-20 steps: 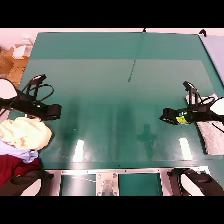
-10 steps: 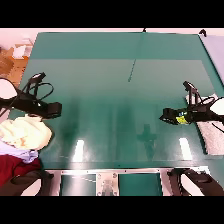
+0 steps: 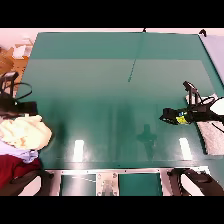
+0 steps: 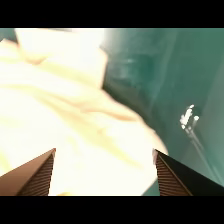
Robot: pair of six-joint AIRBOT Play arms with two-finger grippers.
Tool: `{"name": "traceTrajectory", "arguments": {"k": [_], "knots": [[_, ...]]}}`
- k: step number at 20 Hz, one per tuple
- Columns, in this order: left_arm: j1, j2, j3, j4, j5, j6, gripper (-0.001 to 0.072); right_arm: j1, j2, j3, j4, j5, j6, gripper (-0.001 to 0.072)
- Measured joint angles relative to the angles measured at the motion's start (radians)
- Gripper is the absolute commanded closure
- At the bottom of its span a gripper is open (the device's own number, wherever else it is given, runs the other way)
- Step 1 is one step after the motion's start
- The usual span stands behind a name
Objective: Fold the shirts.
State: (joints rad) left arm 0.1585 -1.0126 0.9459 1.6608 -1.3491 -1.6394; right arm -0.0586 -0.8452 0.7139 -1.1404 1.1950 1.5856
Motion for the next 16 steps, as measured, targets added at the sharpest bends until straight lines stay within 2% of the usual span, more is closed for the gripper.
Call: {"name": "traceTrajectory", "arguments": {"k": [5,6,7,8,12,16], "knots": [[0.106,-0.119,-0.089,0.048,0.097,-0.004,-0.0013,0.0,0.0,0.0,0.0,-0.006,0.0,0.0694],[0.115,-0.154,-0.096,0.051,0.107,-0.004,0.004,0.0,0.0,0.0,0.0,-0.006,0.0,0.0695],[0.122,-0.183,-0.101,0.051,0.116,-0.004,0.0402,0.0,0.0,0.0,0.0,-0.008,0.0,0.0695],[0.127,-0.208,-0.105,0.059,0.121,-0.003,0.0671,0.0,0.0,0.0,0.0,-0.009,0.0,0.0695],[0.136,-0.256,-0.05,0.054,0.096,0.026,0.0685,0.0,0.0,0.0,0.0,-0.011,0.0,0.0694],[0.099,-0.267,0.193,-0.009,0.019,0.059,0.0685,0.0,0.0,0.0,0.0,-0.015,0.0,0.0694]]}}
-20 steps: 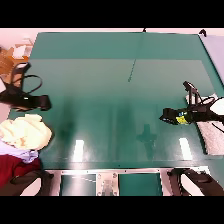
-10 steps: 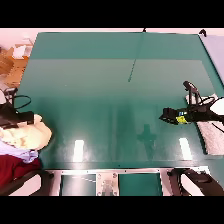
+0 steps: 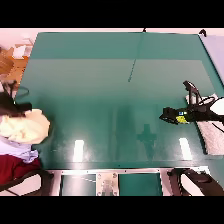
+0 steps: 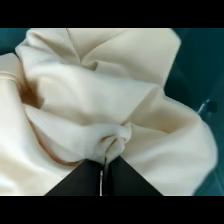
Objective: Fold the shirts.
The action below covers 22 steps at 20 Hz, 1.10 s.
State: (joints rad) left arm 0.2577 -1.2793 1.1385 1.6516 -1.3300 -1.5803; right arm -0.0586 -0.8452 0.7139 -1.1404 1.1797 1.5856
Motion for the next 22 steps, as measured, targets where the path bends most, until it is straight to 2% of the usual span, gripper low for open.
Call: {"name": "traceTrajectory", "arguments": {"k": [3,6,10,12,13,14,15,16,18,20,22], "knots": [[-0.119,0.0,0.257,-0.124,-0.032,0.014,0.0685,0.0,0.0,0.001,0.0,-0.002,0.0,0.0695],[-0.306,0.0,0.483,-0.224,-0.019,0.014,0.0685,-0.006,0.0,0.033,0.0,0.002,0.0,0.0695],[-0.553,-0.016,0.613,-0.335,0.062,0.01,0.0684,-0.05,0.0,0.166,-0.001,0.045,0.0,0.0678],[-0.66,-0.049,0.636,-0.374,0.1,0.01,0.0682,-0.075,0.0,0.247,0.0,0.069,0.0,0.0494],[-0.704,-0.072,0.642,-0.388,0.115,0.01,0.0498,-0.087,0.0,0.284,-0.001,0.079,0.0,0.0437],[-0.743,-0.101,0.648,-0.402,0.127,0.01,0.0063,-0.095,0.0,0.314,0.0,0.084,0.0,0.041],[-0.774,-0.134,0.652,-0.412,0.138,0.01,-0.0013,-0.102,0.0,0.334,0.0,0.09,0.0,0.041],[-0.798,-0.164,0.654,-0.43,0.144,0.008,-0.0013,-0.106,-0.001,0.348,0.0,0.094,0.0,0.0409],[-0.824,-0.217,0.658,-0.463,0.143,0.008,-0.0013,-0.111,-0.01,0.366,0.0,0.1,0.0,0.0356],[-0.804,-0.247,0.664,-0.473,0.119,0.011,-0.0013,-0.116,-0.026,0.375,0.0,0.105,0.0,0.0349],[-0.745,-0.262,0.674,-0.479,0.06,0.023,-0.0013,-0.123,-0.055,0.38,0.0,0.108,0.0,0.0309]]}}
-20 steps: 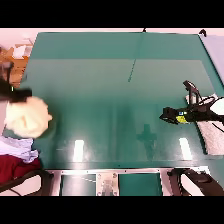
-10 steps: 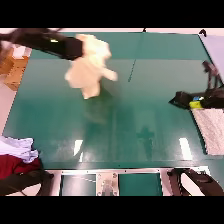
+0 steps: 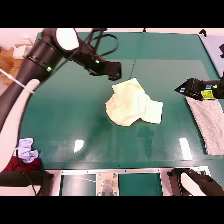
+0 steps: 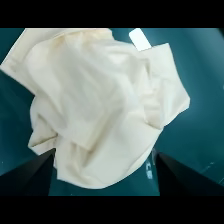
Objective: Fold the shirts.
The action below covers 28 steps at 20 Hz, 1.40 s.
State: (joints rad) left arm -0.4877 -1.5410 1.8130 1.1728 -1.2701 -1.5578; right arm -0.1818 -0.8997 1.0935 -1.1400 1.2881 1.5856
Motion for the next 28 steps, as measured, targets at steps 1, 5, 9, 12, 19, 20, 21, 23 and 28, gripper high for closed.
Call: {"name": "traceTrajectory", "arguments": {"k": [1,5,9,12,19,20,21,23,28], "knots": [[0.041,-0.006,0.001,0.003,-0.042,0.004,-0.0013,-0.008,-0.018,0.002,0.0,0.002,0.0,0.0309],[0.168,-0.016,-0.098,-0.019,-0.188,0.024,-0.0013,-0.069,-0.116,-0.031,0.0,0.003,0.0,0.0309],[0.183,-0.019,-0.364,-0.129,-0.138,0.082,-0.0013,-0.127,-0.237,-0.166,0.002,-0.042,-0.007,0.0312],[0.153,-0.029,-0.554,-0.267,0.035,0.143,-0.0013,-0.141,-0.345,-0.26,0.051,-0.101,-0.069,0.0313],[0.091,-0.113,-0.696,-0.573,0.337,0.287,0.0605,-0.15,-0.533,-0.309,0.276,-0.176,-0.247,0.0643],[0.089,-0.119,-0.701,-0.59,0.354,0.302,0.0682,-0.15,-0.549,-0.308,0.292,-0.182,-0.267,0.0694],[0.088,-0.124,-0.703,-0.607,0.363,0.317,0.0683,-0.15,-0.56,-0.304,0.308,-0.183,-0.285,0.0695],[0.092,-0.129,-0.692,-0.624,0.357,0.332,0.0684,-0.154,-0.574,-0.28,0.316,-0.188,-0.308,0.0697],[0.181,-0.075,-0.517,-0.55,0.191,0.318,0.0684,-0.216,-0.563,-0.046,0.331,-0.082,-0.312,0.0697]]}}
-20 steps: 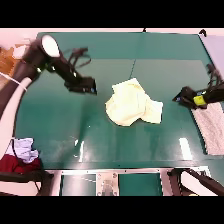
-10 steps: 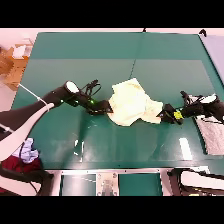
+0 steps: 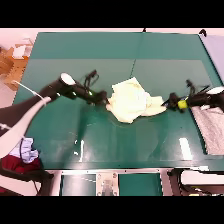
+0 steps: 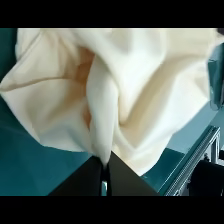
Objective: Fold the shirts.
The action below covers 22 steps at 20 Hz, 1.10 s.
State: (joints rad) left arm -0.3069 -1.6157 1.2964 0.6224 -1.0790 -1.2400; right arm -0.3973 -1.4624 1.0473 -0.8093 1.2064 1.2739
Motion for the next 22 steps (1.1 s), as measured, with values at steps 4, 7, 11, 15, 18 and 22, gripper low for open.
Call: {"name": "traceTrajectory", "arguments": {"k": [4,7,11,15,18,22], "knots": [[0.088,0.128,0.258,0.1,-0.105,-0.068,0.0685,-0.031,0.08,0.317,0.024,0.097,0.046,0.0698],[0.111,0.209,0.485,0.121,-0.144,-0.099,0.0684,-0.039,0.153,0.583,0.078,0.119,0.063,0.0697],[0.124,0.302,0.728,0.13,-0.2,-0.148,0.0684,-0.053,0.25,0.897,0.114,0.083,0.086,0.0697],[0.127,0.41,0.801,0.205,-0.216,-0.187,0.0684,-0.076,0.36,1.016,0.101,0.006,0.103,0.0696],[0.127,0.464,0.807,0.32,-0.22,-0.221,0.0683,-0.084,0.415,0.995,0.069,-0.001,0.107,0.0696],[0.127,0.484,0.691,0.395,-0.224,-0.243,0.0683,-0.064,0.431,0.851,0.049,0.0,0.107,0.0695]]}}
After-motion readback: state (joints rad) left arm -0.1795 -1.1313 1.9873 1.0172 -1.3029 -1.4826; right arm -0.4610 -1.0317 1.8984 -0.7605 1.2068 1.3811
